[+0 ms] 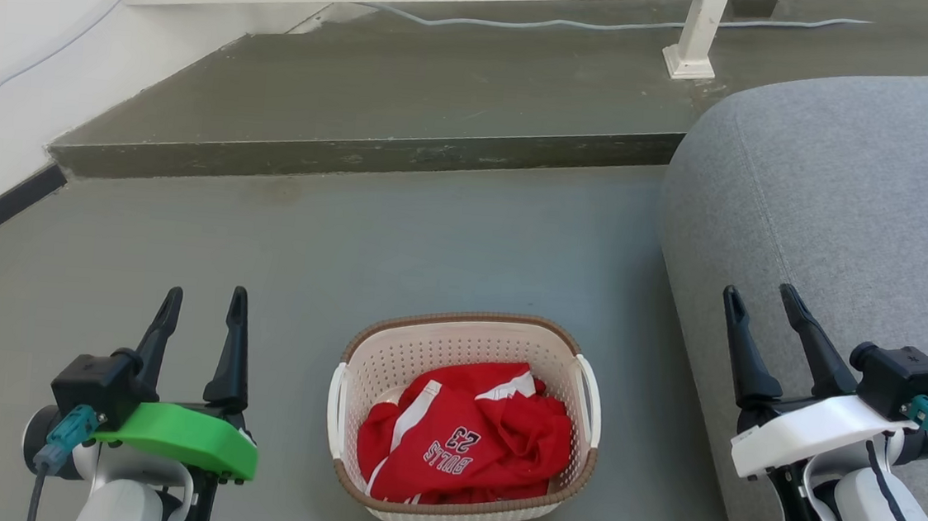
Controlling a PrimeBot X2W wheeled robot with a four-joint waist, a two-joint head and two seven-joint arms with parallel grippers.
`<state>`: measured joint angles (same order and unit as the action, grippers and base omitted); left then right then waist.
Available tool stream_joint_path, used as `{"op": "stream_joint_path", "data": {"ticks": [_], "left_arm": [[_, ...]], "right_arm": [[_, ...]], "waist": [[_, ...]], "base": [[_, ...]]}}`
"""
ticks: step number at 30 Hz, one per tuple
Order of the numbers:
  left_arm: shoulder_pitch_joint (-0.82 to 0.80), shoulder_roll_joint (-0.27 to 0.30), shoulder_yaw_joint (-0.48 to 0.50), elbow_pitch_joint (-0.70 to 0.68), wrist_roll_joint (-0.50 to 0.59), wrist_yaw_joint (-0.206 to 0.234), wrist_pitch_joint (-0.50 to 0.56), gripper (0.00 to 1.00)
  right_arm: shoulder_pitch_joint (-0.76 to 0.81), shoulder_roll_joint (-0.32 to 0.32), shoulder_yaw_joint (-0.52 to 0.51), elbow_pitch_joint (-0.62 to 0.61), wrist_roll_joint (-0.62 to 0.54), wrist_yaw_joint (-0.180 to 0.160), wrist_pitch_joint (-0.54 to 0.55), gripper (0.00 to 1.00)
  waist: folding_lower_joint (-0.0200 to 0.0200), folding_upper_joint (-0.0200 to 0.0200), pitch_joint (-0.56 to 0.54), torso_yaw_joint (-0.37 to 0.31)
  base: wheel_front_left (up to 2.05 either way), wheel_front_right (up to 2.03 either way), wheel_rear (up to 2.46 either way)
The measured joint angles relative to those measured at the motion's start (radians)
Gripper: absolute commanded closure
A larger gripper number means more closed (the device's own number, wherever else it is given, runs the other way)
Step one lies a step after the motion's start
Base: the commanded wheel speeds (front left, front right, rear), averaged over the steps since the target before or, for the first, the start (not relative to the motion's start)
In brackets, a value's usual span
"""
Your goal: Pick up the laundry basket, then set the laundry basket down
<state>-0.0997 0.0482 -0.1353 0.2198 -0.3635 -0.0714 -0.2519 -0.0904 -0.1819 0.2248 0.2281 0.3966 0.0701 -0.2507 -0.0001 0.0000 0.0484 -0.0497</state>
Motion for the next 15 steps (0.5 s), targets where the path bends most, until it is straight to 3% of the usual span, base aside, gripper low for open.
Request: {"op": "stream_joint_path", "data": {"ticks": [15], "left_arm": [[0.002,-0.002,0.006,-0.001,0.003,-0.011,0.000,0.00]], "right_arm": [[0.017,0.021,-0.020,-0.001,-0.029,0.016,0.000,0.00]], "waist": [[0.0000,0.0000,-0.001,0.001]], "base": [[0.00,0.00,0.00]]}}
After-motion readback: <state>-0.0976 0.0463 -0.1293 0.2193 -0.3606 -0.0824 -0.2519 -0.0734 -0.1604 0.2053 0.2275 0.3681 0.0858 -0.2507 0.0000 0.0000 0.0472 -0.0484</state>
